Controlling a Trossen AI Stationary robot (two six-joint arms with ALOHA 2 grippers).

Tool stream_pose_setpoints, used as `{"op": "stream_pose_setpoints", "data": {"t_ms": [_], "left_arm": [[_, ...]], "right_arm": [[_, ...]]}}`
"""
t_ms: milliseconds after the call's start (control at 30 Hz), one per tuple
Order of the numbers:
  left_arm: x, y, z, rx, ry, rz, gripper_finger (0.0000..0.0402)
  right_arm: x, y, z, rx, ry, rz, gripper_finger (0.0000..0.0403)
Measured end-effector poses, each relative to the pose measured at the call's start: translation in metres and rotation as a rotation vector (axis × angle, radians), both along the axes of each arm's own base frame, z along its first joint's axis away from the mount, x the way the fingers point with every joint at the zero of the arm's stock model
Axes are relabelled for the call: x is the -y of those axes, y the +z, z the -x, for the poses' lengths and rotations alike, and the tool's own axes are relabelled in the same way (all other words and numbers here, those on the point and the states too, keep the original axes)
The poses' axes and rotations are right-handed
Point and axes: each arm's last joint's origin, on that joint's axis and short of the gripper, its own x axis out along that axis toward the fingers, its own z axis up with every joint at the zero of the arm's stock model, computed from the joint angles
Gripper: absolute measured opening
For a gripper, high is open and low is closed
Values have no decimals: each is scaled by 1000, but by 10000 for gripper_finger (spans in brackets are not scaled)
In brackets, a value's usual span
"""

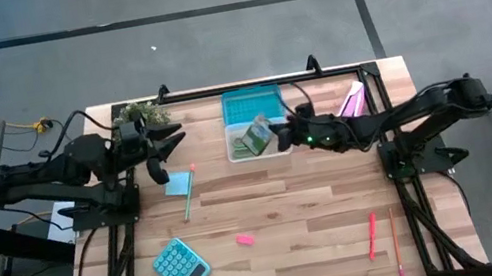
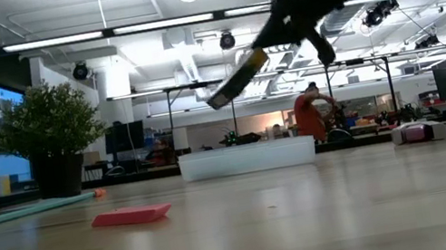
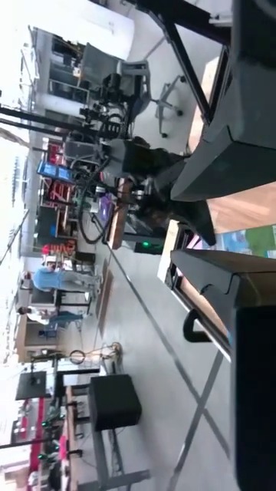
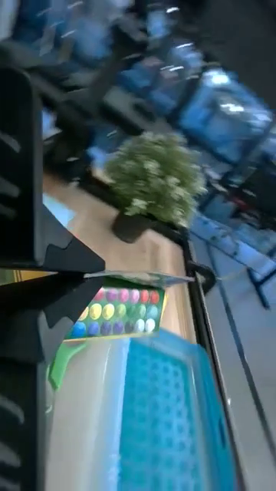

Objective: Pack school essentials
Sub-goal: Put the crayon box into the supply box

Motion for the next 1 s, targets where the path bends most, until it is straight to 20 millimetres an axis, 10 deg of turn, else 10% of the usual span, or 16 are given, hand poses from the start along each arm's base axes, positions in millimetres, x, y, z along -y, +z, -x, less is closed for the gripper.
{"op": "stream_pose_setpoints", "data": {"t_ms": [1000], "left_arm": [[-1, -1, -1, -28, 29, -39, 102]], "right_arm": [[24, -79, -47, 94, -266, -289, 0]]}}
